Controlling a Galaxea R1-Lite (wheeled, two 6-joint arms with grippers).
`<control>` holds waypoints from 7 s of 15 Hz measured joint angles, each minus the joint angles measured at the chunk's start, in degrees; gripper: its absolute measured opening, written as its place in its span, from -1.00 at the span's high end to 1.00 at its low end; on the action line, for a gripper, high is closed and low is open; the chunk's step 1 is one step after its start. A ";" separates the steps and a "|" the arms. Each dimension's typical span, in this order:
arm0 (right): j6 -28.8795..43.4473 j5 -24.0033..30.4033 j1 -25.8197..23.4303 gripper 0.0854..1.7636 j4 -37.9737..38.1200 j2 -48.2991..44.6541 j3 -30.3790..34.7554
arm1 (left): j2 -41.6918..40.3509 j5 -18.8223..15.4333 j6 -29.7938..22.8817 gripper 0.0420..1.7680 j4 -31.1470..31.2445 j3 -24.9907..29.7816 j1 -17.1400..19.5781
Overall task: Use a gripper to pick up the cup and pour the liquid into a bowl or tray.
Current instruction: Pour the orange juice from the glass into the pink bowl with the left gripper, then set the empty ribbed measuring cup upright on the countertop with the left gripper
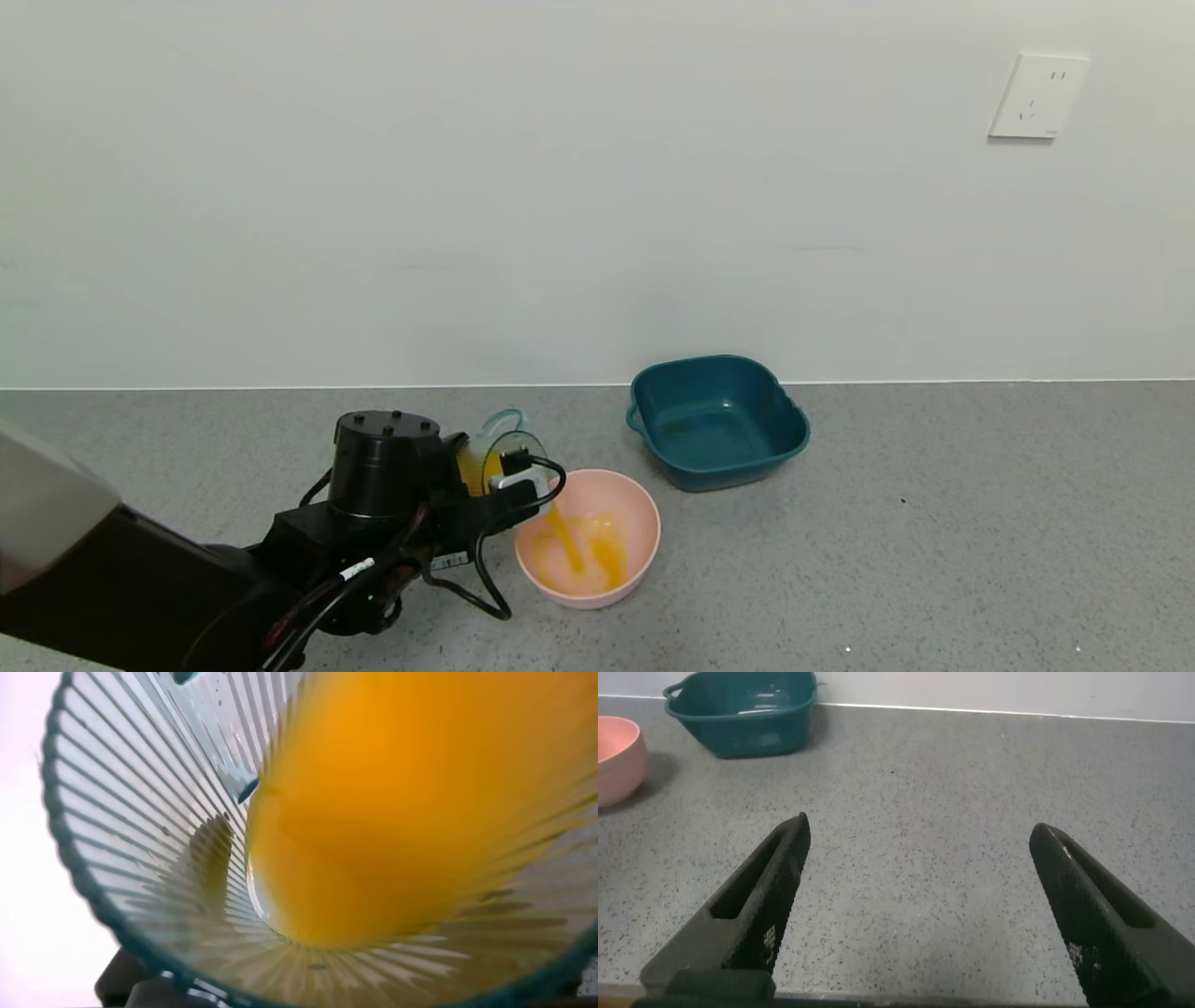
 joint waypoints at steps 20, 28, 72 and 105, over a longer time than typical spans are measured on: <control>0.00 0.00 0.00 -0.94 0.02 0.00 0.00 | -0.16 9.52 23.93 -0.41 -0.29 -4.99 -2.84; 0.00 0.02 0.00 -0.94 0.00 0.00 0.00 | -0.33 12.19 34.49 -0.41 -0.35 -7.17 -4.14; 0.00 0.02 0.00 -0.94 0.00 0.00 0.00 | -5.51 5.68 -42.23 -0.41 -1.79 -1.01 -3.23; 0.00 0.02 0.00 -0.94 0.05 0.00 0.00 | 14.31 -12.04 -65.09 -0.41 -8.13 -5.73 14.21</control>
